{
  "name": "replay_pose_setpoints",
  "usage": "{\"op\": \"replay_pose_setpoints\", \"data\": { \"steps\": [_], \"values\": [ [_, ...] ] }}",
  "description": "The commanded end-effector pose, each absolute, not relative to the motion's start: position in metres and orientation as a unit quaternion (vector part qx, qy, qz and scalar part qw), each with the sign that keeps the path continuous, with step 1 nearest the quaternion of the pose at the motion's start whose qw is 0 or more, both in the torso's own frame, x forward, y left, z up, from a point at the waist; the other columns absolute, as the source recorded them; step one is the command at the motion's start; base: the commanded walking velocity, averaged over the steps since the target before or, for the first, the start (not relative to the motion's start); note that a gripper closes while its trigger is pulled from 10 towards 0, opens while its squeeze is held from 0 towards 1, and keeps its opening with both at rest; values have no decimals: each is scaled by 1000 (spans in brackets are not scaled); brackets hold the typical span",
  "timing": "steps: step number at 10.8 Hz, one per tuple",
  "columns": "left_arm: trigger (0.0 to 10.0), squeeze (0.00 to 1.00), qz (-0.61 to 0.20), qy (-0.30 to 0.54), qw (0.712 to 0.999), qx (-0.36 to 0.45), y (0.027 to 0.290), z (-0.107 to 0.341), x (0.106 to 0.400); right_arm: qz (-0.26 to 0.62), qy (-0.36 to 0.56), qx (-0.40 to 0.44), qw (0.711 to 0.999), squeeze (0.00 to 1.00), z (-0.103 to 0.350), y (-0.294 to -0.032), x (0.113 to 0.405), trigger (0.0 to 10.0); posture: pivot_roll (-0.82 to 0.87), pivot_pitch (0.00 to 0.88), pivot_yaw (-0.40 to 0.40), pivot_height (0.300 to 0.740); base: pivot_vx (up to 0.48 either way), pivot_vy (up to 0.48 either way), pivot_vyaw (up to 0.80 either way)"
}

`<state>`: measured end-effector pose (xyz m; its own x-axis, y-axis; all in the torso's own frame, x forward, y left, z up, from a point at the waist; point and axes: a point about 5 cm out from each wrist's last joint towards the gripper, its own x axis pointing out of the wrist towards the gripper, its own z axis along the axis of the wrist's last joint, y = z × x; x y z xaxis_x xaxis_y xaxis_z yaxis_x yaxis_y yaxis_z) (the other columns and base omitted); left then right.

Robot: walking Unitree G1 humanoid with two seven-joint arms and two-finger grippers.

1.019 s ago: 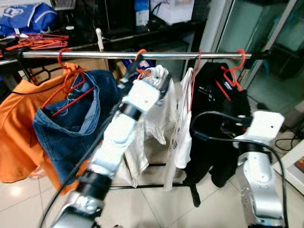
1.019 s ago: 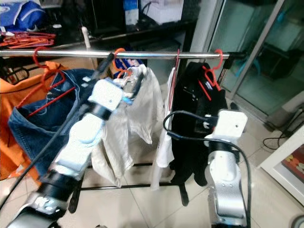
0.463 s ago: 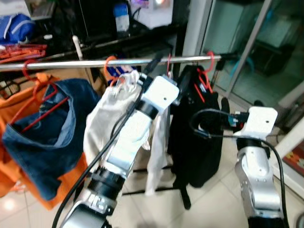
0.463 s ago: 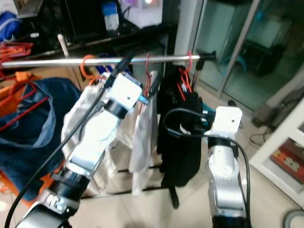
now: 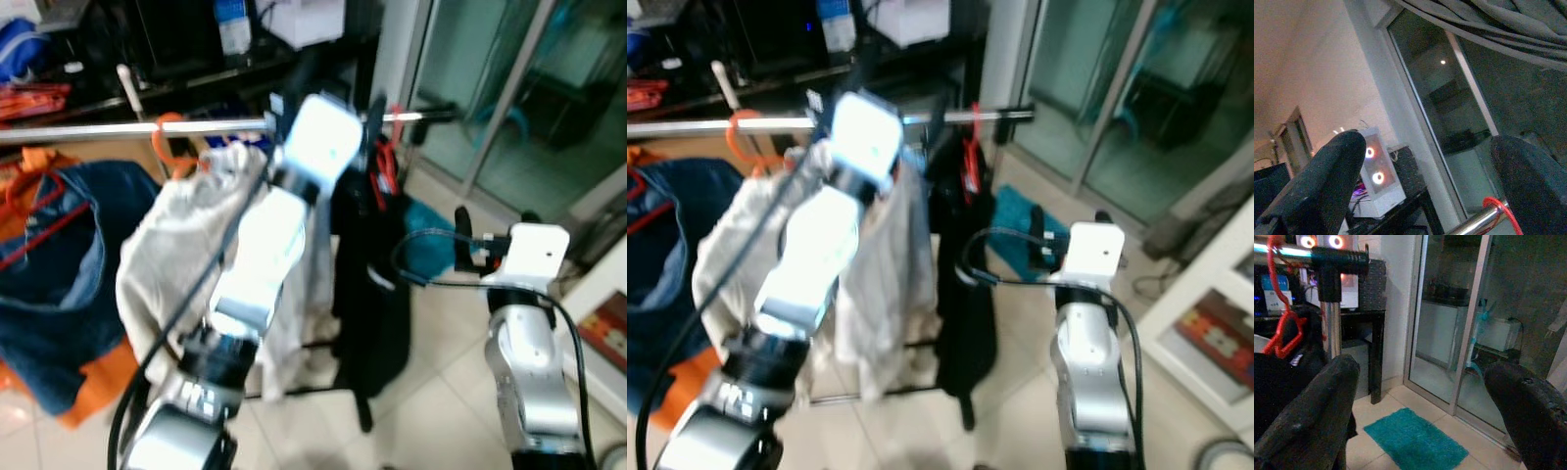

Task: Hang hanger

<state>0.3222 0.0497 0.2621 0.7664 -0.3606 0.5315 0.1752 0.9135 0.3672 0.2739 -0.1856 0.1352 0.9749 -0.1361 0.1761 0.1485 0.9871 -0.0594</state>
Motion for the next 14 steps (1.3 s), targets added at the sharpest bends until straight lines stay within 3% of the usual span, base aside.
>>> {"op": "replay_pose_setpoints", "data": {
  "steps": [1,5,7,11,14],
  "values": [
    [10000,0,-100,-226,963,110,69,254,339,-59,-89,-38,994,0,137,-179,276,10000,-97,0,0,740,0,0,0],
    [10000,0,-30,-113,986,115,92,246,359,-71,-81,-27,994,0,134,-179,278,10000,-93,0,-7,740,0,0,0],
    [10000,0,0,-21,997,76,110,224,369,-65,-74,-27,995,0,131,-180,278,10000,-98,0,-9,740,0,0,0],
    [10000,0,-12,9,1000,10,126,206,386,-46,-73,-32,996,0,131,-173,278,10000,-108,0,-13,740,0,0,0],
    [10000,0,-43,-14,998,42,125,207,395,41,-93,-27,994,0,147,-159,273,10000,-114,4,-17,740,0,0,0]
  ]
}}
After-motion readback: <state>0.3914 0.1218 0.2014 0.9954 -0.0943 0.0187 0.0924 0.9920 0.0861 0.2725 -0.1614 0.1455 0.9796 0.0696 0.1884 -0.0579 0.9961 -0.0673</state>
